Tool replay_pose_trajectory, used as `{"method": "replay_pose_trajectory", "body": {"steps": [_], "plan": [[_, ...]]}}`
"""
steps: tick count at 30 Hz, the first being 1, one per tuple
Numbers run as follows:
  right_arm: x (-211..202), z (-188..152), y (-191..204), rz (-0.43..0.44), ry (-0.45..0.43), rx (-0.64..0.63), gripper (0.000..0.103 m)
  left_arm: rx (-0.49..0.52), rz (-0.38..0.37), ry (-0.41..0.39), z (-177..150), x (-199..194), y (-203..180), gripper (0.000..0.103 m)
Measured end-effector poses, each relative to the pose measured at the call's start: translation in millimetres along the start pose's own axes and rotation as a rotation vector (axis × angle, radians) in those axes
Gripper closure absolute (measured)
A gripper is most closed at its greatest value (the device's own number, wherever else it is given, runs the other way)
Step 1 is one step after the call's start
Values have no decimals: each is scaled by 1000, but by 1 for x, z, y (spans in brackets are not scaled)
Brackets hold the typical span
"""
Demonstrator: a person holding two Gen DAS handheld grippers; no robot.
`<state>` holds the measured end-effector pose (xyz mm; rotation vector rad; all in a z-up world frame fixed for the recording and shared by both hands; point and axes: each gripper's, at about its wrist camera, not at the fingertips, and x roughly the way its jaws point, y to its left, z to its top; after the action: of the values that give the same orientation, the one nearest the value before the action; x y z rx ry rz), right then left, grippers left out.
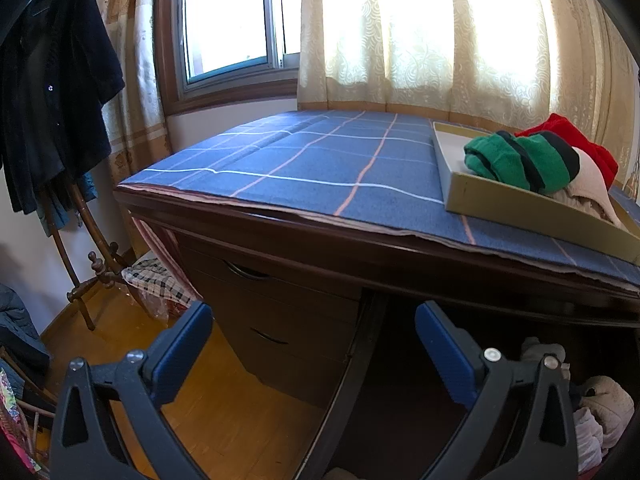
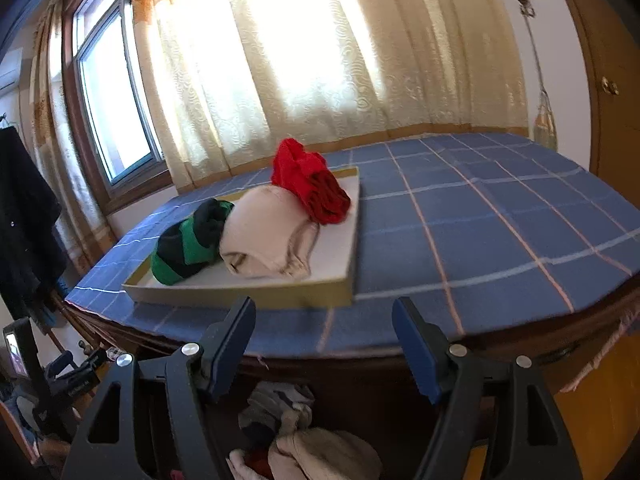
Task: Take underwear out of drawer
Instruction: 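Move the right gripper back down into the drawer toward the beige garment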
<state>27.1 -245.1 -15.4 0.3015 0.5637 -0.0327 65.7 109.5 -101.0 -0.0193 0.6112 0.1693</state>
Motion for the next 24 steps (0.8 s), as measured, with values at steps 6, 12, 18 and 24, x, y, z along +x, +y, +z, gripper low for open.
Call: {"method": "replay_pose_trajectory", "body": {"steps": [6,12,18,24], "plan": [[-6,-17,-6,3,17,43,30,36,18,0,1,-2,-5,0],[-15,-27,-9,-3,18,60,30,33,17,-6,1,-3,-4,0],[-24,-40,-12,-11,31,60,30,39,9,-14,2,-3,-7,0],[-27,-47,-17,-25,55,58,30,48,-25,-21,1,-5,-9,0]]}}
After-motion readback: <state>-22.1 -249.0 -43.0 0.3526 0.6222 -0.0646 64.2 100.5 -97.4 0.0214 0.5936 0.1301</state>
